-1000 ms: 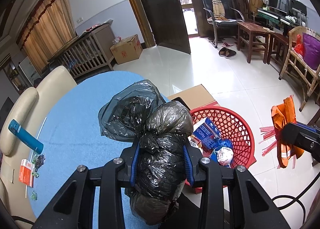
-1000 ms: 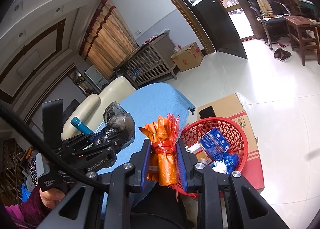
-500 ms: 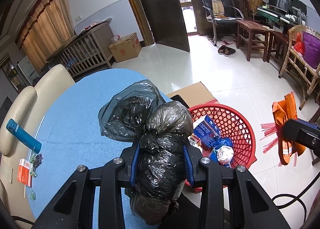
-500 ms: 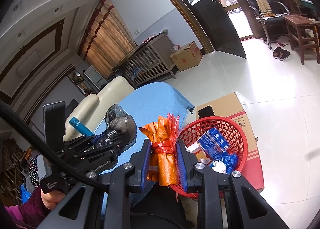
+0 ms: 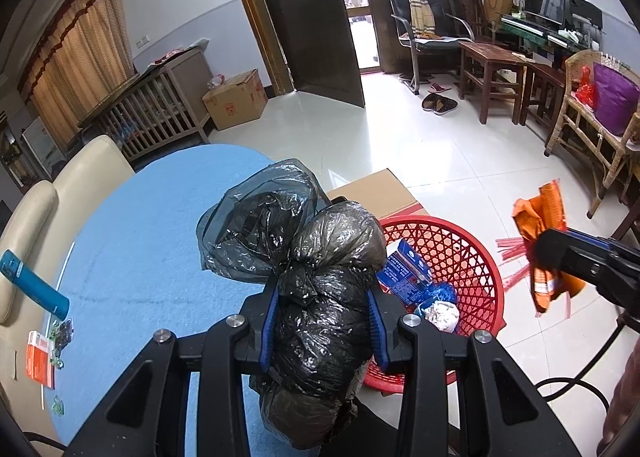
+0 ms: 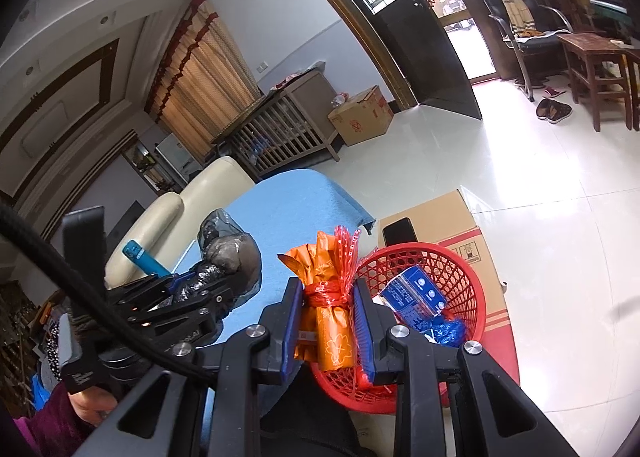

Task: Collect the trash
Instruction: 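Open both tools over the red basket, dropping the black bags and orange wrapper, then move both tools back over the table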

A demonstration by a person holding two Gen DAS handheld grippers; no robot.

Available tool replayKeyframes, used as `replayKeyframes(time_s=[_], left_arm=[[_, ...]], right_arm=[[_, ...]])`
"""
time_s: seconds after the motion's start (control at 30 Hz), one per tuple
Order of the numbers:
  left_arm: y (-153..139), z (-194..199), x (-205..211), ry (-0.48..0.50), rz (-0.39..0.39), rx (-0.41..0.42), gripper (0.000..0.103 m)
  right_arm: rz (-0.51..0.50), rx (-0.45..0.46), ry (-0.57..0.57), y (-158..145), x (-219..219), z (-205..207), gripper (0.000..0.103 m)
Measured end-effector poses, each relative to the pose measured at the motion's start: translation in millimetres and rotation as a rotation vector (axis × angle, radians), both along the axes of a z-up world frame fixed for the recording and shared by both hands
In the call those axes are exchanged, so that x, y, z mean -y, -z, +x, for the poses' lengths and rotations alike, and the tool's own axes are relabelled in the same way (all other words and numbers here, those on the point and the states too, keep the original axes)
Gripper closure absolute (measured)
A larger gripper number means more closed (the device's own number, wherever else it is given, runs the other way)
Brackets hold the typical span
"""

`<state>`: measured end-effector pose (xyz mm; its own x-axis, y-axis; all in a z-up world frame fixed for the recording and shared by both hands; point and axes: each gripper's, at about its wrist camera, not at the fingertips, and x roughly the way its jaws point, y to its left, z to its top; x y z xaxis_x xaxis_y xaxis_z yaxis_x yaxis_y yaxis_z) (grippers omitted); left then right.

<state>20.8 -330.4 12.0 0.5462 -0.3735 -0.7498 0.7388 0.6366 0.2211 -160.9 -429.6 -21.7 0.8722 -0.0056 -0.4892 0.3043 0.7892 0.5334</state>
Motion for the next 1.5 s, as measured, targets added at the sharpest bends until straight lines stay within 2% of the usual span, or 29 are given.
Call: replayKeyframes(time_s=[0.33,0.4,0.47,0.53,0.57,0.6,0.63,0.97,1.0,1.03,1.37,1.5], left_arm=[[4,2,-1,0.033,-0.009,0.014,0.061],[4,3,-3,0.030,-0.012,0.013,0.055],[3,4,-5,0.026,-0.024,0.018,0.052],[1,6,-8,0.025,-0.039,0.016,0.046],[-1,5,-8,0.024,-0.047,0.019,0.039],[-3,5,-10,0.024,-0.057,0.029,0.037],[-5,4,-12,0.027,-0.065,0.037,0.037],[-29,2,-40,-0.020,-0.113,0.075,0.035],[-34,3,-46,-0.031,-0.121,0.078,0.028],[-36,2,-50,-0.042,-0.126,0.083,0.026],[-67,3,-110,-0.165,-0.180,0.142,0.026],[-75,5,-136,-0.242,-0.179,0.188,0.022]], right_arm=[[-0.026,-0.022,0.029,13,10,24,0.073],[-0.009,-0.028,0.021,19,14,30,0.073],[0.007,-0.046,0.022,26,17,36,0.073],[0.025,-0.062,0.021,31,20,42,0.070],[0.030,-0.067,0.024,33,21,43,0.063],[0.035,-0.072,0.028,35,21,44,0.046],[0.040,-0.073,0.035,37,22,44,0.040],[-0.028,-0.026,0.035,13,3,35,0.039],[-0.034,-0.023,0.028,10,0,35,0.039],[-0.040,-0.020,0.021,7,-4,35,0.039],[-0.132,-0.008,-0.058,-31,-56,46,0.039],[-0.165,-0.007,-0.095,-46,-82,55,0.039]])
